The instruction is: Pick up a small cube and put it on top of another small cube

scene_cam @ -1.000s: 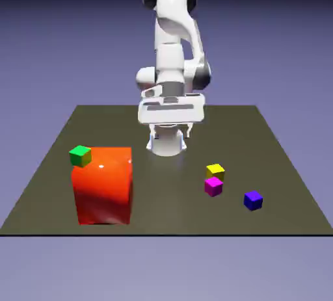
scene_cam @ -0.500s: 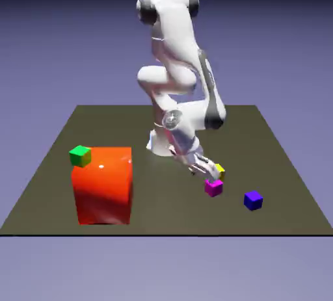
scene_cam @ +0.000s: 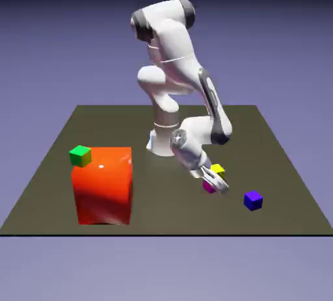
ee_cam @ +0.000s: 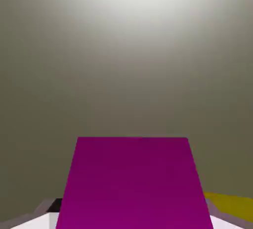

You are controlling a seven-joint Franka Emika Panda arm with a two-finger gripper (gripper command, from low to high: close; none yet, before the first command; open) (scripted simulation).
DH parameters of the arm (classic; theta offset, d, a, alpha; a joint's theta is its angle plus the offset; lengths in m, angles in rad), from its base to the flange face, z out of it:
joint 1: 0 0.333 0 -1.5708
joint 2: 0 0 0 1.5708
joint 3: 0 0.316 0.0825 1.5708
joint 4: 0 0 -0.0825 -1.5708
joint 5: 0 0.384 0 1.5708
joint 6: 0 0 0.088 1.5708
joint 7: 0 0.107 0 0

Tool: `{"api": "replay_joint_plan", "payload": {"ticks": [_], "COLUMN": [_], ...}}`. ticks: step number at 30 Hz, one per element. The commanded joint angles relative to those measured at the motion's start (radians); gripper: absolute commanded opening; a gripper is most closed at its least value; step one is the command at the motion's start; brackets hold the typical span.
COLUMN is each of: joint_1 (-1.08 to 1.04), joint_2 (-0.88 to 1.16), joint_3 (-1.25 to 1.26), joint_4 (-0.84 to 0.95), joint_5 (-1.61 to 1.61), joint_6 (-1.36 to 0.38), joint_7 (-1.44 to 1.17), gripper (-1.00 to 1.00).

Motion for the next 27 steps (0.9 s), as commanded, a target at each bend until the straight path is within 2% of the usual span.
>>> {"api": "replay_joint_plan", "payload": {"ticks": [1, 15, 25, 26, 27], "joint_1": [-0.010, 0.337, 0.395, 0.395, 0.395], "joint_2": [-0.036, -0.531, -0.224, -0.224, -0.224], "joint_3": [0.001, -0.180, -0.112, -0.112, -0.112], "joint_4": [-0.004, -0.308, -0.241, -0.241, -0.241], "joint_5": [-0.007, 0.346, 0.598, 0.598, 0.598], "joint_6": [-0.035, -0.187, 0.043, 0.043, 0.043], "joint_7": [0.009, 0.066, -0.144, -0.144, -0.144], "gripper": [-1.00, -1.00, -1.00, 1.00, 1.00]}}
